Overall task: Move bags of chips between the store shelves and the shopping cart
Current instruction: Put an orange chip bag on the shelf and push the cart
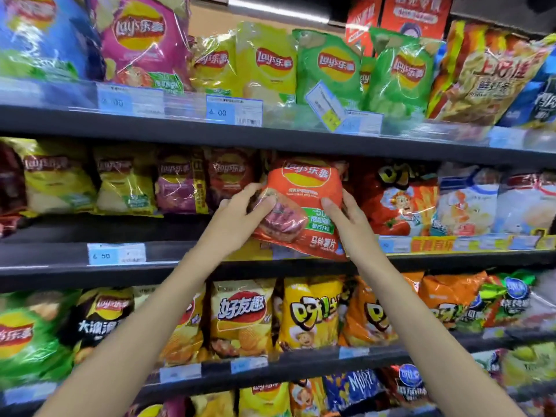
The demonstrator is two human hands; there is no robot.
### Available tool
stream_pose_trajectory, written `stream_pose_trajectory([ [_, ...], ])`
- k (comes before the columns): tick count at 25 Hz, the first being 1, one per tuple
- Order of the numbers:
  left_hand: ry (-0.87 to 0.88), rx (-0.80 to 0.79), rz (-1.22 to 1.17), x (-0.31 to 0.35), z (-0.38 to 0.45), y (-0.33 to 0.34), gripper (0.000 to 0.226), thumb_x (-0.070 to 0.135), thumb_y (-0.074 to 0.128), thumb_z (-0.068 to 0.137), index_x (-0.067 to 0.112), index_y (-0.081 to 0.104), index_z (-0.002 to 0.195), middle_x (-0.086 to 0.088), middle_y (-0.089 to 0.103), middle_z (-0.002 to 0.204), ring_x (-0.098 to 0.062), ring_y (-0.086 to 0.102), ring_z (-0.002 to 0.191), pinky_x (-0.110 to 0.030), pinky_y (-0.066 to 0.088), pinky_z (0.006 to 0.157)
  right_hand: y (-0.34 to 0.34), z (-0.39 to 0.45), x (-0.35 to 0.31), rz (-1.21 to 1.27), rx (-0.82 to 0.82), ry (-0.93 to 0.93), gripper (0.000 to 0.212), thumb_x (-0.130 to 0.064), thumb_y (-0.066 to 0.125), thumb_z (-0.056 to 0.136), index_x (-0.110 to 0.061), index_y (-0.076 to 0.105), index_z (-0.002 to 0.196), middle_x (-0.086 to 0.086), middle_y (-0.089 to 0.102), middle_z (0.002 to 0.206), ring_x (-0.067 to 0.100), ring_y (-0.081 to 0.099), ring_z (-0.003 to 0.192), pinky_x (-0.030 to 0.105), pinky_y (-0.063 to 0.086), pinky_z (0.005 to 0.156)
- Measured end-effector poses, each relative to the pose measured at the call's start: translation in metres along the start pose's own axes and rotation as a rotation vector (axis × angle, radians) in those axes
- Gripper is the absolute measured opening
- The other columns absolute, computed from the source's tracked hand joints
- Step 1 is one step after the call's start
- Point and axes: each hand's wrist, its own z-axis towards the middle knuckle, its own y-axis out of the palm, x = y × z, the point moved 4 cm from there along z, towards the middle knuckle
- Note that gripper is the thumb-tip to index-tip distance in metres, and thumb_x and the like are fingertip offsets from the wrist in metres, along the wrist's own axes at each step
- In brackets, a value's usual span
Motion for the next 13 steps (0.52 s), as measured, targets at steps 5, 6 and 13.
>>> stream_pose_trajectory([
  [5, -0.166, 0.089, 0.08, -0.015, 0.029, -0.029, 0.051, 0.062, 0.05, 0.092, 0.014, 0.062, 0.108, -0.002, 0.068, 0.105, -0.019, 0.064, 0.094, -0.029, 0.048, 0.074, 0.025, 0.056, 0.007, -0.058, -0.265, -0.007, 0.07, -0.061, 0.07, 0.076, -0.022, 0.049, 0.13, -0.007, 0.067, 0.12, 0.01, 0.067, 0.107, 0.043, 0.053, 0.098],
  [6, -0.197, 0.089, 0.09, -0.02, 0.034, -0.034, 0.06, 0.066, 0.051, 0.088, 0.01, 0.063, 0.105, -0.006, 0.07, 0.101, -0.02, 0.066, 0.089, -0.03, 0.049, 0.07, 0.032, 0.067, 0.008, -0.1, -0.306, -0.005, 0.068, -0.063, 0.071, 0.072, -0.023, 0.051, 0.123, -0.005, 0.068, 0.116, 0.012, 0.068, 0.105, 0.045, 0.053, 0.097],
  [13, -0.4, 0.015, 0.293, -0.071, 0.056, -0.061, 0.043, 0.045, 0.054, 0.097, 0.011, 0.065, 0.12, -0.013, 0.066, 0.121, -0.028, 0.06, 0.112, -0.035, 0.044, 0.095, 0.088, 0.122, 0.024, -0.457, -0.476, -0.055, 0.051, -0.054, 0.074, 0.079, -0.007, 0.068, 0.1, 0.008, 0.074, 0.095, 0.024, 0.07, 0.089, 0.043, 0.055, 0.085],
])
